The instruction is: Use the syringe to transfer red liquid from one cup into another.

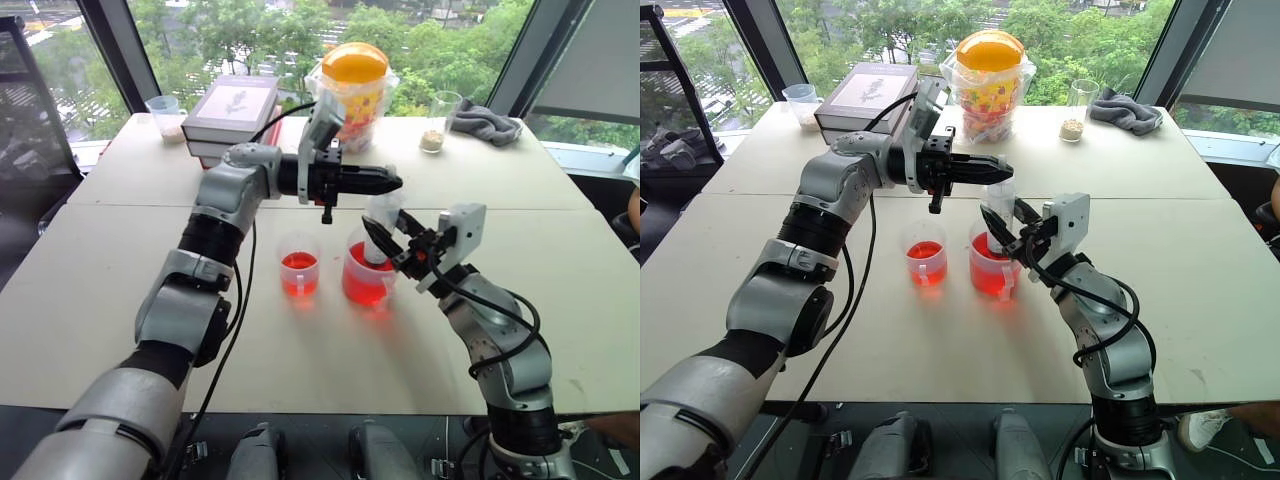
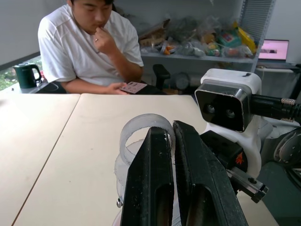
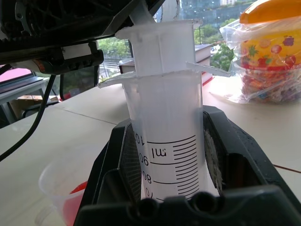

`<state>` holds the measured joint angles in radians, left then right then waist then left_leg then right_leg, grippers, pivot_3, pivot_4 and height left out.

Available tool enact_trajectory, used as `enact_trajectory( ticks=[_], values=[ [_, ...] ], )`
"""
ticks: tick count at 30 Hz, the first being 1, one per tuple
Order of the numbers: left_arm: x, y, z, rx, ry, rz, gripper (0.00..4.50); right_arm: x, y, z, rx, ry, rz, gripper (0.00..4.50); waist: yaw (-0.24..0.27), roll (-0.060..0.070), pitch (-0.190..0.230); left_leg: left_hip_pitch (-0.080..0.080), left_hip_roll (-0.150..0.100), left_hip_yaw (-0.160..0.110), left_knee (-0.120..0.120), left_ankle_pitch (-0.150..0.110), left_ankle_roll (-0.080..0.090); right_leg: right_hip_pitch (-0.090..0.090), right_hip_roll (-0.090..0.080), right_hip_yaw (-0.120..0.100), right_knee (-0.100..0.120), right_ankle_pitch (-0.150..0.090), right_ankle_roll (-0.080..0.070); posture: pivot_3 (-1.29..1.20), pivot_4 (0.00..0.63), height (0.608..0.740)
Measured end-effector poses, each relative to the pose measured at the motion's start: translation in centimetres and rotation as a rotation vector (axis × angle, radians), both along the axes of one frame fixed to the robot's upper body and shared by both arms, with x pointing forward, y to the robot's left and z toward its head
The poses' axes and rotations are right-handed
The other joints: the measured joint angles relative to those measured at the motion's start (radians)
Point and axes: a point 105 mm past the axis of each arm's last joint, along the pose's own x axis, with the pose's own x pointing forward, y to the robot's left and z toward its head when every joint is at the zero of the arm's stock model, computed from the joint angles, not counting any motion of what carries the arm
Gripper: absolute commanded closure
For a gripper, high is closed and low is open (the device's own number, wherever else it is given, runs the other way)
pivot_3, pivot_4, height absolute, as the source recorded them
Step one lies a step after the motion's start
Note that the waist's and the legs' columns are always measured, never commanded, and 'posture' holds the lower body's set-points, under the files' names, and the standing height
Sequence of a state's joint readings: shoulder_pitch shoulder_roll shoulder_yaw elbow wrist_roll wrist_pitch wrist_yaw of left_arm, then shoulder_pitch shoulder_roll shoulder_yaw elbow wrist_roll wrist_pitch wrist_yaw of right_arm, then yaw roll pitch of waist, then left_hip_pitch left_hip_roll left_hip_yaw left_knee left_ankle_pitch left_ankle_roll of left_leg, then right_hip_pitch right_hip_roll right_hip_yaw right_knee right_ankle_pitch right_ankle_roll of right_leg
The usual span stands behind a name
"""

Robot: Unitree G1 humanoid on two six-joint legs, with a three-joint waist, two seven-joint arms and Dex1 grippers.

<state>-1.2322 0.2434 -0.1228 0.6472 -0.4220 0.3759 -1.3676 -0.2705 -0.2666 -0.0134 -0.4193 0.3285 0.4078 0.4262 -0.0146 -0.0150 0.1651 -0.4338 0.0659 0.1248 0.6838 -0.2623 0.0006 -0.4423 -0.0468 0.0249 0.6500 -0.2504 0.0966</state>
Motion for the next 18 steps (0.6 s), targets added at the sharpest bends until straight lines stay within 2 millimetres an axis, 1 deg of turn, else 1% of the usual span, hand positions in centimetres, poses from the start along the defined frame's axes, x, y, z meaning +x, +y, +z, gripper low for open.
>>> enact_trajectory(
  ticks=[9,18],
  values=[
    [0.04,-0.16,0.71,-0.004,-0.025,-0.001,4.47,0.00,-0.10,-0.07,-0.001,0.002,-0.003,3.03,0.000,0.000,0.000,0.000,0.000,0.000,0.000,0.000,0.000,0.000,0.000,0.000,0.000,0.000,0.000,0.00,0.150,0.740],
    [0.02,-0.12,0.96,-0.011,-0.042,-0.001,4.47,0.11,-0.12,0.06,-0.013,0.003,-0.003,3.03,0.000,0.000,0.000,0.000,0.000,0.000,0.000,0.000,0.000,0.000,0.000,0.000,0.000,0.000,0.000,0.00,0.150,0.740]
  ],
)
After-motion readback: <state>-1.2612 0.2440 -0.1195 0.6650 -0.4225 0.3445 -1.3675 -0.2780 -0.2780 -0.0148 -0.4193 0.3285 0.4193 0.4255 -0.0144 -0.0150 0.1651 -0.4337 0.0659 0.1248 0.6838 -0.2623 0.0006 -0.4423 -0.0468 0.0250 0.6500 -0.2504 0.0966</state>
